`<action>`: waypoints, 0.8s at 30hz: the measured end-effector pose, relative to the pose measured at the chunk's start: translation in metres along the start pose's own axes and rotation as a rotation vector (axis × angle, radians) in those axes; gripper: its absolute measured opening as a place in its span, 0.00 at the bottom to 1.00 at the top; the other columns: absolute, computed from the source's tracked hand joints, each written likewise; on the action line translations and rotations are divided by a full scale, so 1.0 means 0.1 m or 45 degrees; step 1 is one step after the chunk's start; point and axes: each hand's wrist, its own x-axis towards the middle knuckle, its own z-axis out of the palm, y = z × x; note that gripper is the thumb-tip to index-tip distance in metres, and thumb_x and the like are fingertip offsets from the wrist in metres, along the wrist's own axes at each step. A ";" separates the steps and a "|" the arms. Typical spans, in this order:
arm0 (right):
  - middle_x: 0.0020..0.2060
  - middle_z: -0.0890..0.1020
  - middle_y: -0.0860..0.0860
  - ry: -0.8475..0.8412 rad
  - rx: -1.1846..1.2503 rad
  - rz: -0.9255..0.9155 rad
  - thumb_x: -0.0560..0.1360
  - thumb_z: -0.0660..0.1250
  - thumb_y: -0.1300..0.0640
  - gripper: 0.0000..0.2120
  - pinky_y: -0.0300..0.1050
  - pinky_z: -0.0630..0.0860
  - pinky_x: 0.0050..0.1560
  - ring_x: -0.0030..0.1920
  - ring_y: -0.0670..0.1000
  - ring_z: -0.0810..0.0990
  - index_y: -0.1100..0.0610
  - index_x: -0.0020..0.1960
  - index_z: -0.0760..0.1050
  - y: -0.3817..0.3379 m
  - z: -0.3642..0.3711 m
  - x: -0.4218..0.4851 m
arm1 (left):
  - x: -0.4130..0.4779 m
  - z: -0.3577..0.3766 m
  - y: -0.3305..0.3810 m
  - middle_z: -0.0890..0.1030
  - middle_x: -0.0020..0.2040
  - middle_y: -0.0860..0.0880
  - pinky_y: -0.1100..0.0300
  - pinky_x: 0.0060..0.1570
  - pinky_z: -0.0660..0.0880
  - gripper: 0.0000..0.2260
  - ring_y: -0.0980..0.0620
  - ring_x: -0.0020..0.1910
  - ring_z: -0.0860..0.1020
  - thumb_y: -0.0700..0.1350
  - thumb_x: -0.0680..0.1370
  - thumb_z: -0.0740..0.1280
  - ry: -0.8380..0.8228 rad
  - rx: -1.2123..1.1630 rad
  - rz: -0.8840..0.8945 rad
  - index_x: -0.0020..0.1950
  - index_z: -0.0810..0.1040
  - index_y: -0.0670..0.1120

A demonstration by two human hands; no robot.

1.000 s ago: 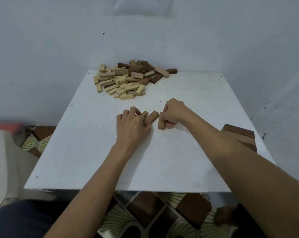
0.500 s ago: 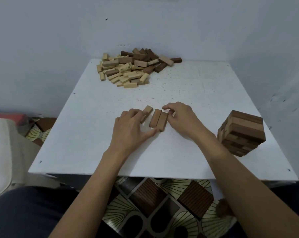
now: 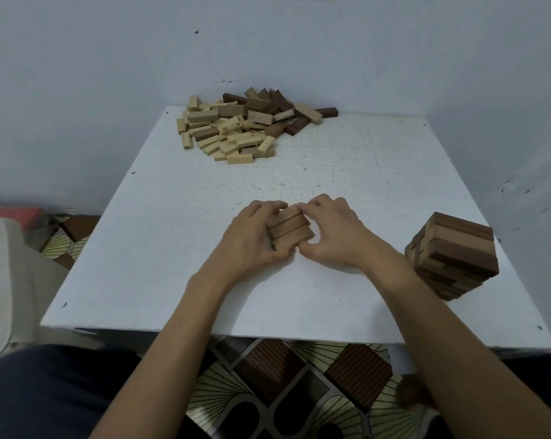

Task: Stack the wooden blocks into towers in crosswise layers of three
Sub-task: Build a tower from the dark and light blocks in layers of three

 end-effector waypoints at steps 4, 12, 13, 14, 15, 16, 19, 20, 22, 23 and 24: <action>0.74 0.63 0.48 0.005 -0.021 0.001 0.74 0.67 0.41 0.36 0.50 0.62 0.70 0.72 0.55 0.59 0.51 0.77 0.58 -0.01 0.00 -0.14 | 0.00 -0.21 -0.14 0.75 0.66 0.56 0.76 0.59 0.65 0.30 0.63 0.62 0.72 0.47 0.72 0.77 -0.277 -0.100 0.107 0.71 0.70 0.51; 0.72 0.68 0.43 0.108 0.016 -0.112 0.76 0.67 0.45 0.29 0.44 0.62 0.70 0.70 0.52 0.61 0.51 0.74 0.67 -0.01 0.15 -0.32 | -0.14 -0.11 -0.23 0.74 0.66 0.58 0.53 0.66 0.65 0.32 0.56 0.63 0.71 0.66 0.69 0.66 -0.133 0.141 0.124 0.71 0.71 0.55; 0.72 0.68 0.43 0.109 0.033 -0.112 0.76 0.68 0.45 0.29 0.43 0.63 0.69 0.69 0.52 0.62 0.51 0.74 0.67 -0.01 0.16 -0.32 | -0.15 -0.10 -0.24 0.74 0.66 0.59 0.52 0.66 0.65 0.32 0.56 0.63 0.71 0.67 0.69 0.66 -0.118 0.151 0.102 0.70 0.71 0.56; 0.72 0.68 0.43 0.108 0.049 -0.113 0.76 0.68 0.45 0.29 0.42 0.63 0.67 0.69 0.51 0.62 0.51 0.75 0.66 0.00 0.16 -0.33 | -0.17 -0.09 -0.24 0.75 0.65 0.59 0.51 0.66 0.65 0.32 0.56 0.63 0.71 0.68 0.69 0.66 -0.107 0.153 0.094 0.70 0.72 0.56; 0.72 0.68 0.43 0.105 0.063 -0.113 0.77 0.68 0.45 0.29 0.42 0.63 0.67 0.69 0.51 0.62 0.51 0.75 0.66 0.01 0.17 -0.34 | -0.17 -0.08 -0.24 0.75 0.65 0.60 0.51 0.66 0.65 0.32 0.56 0.62 0.71 0.68 0.68 0.65 -0.101 0.154 0.094 0.69 0.72 0.57; 0.73 0.67 0.43 0.103 0.074 -0.112 0.77 0.67 0.45 0.29 0.41 0.63 0.67 0.69 0.50 0.61 0.50 0.75 0.66 0.01 0.17 -0.35 | -0.18 -0.08 -0.23 0.75 0.65 0.60 0.51 0.67 0.64 0.32 0.56 0.63 0.71 0.68 0.68 0.65 -0.097 0.158 0.097 0.69 0.72 0.57; 0.77 0.61 0.44 0.082 0.090 -0.083 0.77 0.66 0.42 0.35 0.47 0.61 0.74 0.74 0.49 0.55 0.50 0.79 0.58 0.01 0.21 -0.40 | -0.21 -0.08 -0.24 0.72 0.69 0.59 0.55 0.71 0.59 0.37 0.56 0.68 0.67 0.72 0.67 0.62 -0.075 0.217 0.086 0.73 0.69 0.56; 0.79 0.56 0.45 0.057 0.080 -0.051 0.76 0.64 0.38 0.39 0.48 0.57 0.76 0.77 0.49 0.51 0.50 0.80 0.53 0.01 0.23 -0.41 | -0.23 -0.08 -0.24 0.70 0.72 0.57 0.57 0.72 0.55 0.41 0.56 0.71 0.64 0.74 0.67 0.60 -0.078 0.276 0.071 0.75 0.66 0.54; 0.80 0.45 0.45 -0.012 0.002 0.049 0.73 0.56 0.28 0.47 0.49 0.47 0.79 0.79 0.48 0.40 0.50 0.81 0.41 0.00 0.26 -0.45 | -0.29 -0.07 -0.23 0.60 0.79 0.54 0.56 0.75 0.46 0.48 0.53 0.78 0.55 0.78 0.67 0.54 -0.117 0.432 0.013 0.80 0.57 0.50; 0.80 0.40 0.46 -0.035 -0.065 0.095 0.71 0.51 0.25 0.50 0.49 0.43 0.79 0.79 0.48 0.35 0.52 0.81 0.37 0.00 0.28 -0.47 | -0.32 -0.07 -0.22 0.54 0.81 0.52 0.55 0.76 0.42 0.50 0.52 0.79 0.49 0.78 0.68 0.50 -0.147 0.498 -0.023 0.81 0.52 0.49; 0.79 0.37 0.47 -0.042 -0.129 0.128 0.69 0.46 0.23 0.52 0.49 0.39 0.79 0.78 0.49 0.31 0.53 0.80 0.35 0.00 0.30 -0.48 | -0.35 -0.06 -0.21 0.48 0.82 0.51 0.54 0.76 0.38 0.50 0.51 0.80 0.44 0.78 0.68 0.46 -0.183 0.545 -0.054 0.81 0.48 0.48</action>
